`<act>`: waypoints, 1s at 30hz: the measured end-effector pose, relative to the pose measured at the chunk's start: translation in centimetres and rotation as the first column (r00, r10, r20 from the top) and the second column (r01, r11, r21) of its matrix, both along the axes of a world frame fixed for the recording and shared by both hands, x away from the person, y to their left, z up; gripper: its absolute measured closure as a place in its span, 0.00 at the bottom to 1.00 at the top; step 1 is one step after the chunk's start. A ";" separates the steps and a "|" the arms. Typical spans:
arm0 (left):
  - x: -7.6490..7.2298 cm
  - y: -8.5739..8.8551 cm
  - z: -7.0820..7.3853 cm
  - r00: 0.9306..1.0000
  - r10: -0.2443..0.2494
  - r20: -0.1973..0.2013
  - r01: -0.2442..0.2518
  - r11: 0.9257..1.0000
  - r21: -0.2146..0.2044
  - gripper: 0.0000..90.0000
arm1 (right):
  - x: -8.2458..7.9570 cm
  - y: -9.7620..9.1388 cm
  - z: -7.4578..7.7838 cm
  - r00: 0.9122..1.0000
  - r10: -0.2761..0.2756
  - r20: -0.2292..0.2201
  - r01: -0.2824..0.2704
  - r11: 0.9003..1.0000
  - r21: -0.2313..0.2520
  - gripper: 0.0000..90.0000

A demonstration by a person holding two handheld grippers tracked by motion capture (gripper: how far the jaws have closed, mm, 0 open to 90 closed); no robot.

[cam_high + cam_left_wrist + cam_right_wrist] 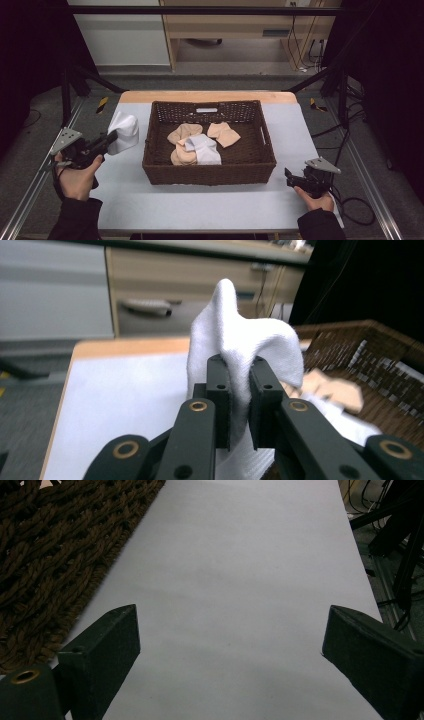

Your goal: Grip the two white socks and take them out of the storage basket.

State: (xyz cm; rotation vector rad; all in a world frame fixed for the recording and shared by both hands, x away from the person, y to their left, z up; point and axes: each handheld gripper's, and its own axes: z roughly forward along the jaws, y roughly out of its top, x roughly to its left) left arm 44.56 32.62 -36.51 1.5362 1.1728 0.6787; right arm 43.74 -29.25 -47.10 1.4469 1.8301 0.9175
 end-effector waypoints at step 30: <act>0.7 0.4 -6.0 0.978 0.083 -0.192 -0.070 0.995 0.076 0.43 | -0.2 -0.1 0.1 1.000 0.006 0.004 -0.006 1.000 0.001 0.10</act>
